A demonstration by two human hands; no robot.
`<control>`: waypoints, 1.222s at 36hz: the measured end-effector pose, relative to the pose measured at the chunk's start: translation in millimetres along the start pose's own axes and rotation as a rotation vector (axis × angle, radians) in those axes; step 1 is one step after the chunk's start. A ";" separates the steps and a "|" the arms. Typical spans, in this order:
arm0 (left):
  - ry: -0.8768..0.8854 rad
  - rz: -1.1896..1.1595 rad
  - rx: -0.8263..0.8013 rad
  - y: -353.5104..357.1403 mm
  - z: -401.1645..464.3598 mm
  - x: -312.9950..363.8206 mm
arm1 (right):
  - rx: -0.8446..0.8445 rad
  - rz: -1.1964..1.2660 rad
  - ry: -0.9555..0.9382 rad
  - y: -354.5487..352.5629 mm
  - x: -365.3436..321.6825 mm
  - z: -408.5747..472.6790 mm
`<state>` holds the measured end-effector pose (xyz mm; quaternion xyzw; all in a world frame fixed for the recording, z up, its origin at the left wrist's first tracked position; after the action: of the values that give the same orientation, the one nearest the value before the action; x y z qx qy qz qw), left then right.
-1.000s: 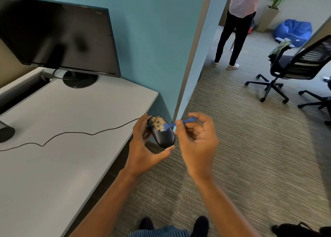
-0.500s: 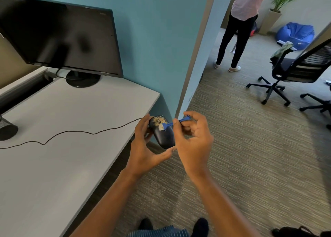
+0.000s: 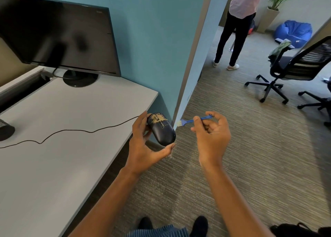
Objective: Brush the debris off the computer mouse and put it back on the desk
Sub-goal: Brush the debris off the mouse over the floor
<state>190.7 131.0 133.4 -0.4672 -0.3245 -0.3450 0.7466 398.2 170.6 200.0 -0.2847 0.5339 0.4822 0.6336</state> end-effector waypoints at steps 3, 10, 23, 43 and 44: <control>-0.004 0.012 0.005 -0.2 1.1 -0.3 | 0.001 -0.029 -0.009 -4.5 1.4 1.8; -0.005 0.006 -0.003 1.9 1.2 -3.2 | -0.051 0.123 0.038 6.4 -10.9 -5.9; 0.016 -0.020 -0.006 0.6 4.4 -3.8 | -0.057 0.046 -0.042 14.7 -13.9 -5.3; 0.040 -0.051 -0.006 0.4 5.7 -2.2 | -0.090 0.015 -0.108 23.0 -17.9 -4.6; 0.041 -0.053 -0.006 0.0 5.8 -2.1 | -0.079 0.018 -0.118 23.1 -19.1 -4.5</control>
<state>188.6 136.8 133.7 -0.4536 -0.3204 -0.3750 0.7423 376.0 169.4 220.5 -0.2757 0.4787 0.5245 0.6478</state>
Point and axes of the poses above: each hand's wrist, its own z-axis towards the middle knuckle, its own y-axis out of the palm, x = y × z, the point moved 2 cm from there along z, towards the middle knuckle, and after that the axes turned 14 degrees about z, right-handed, at the moved point
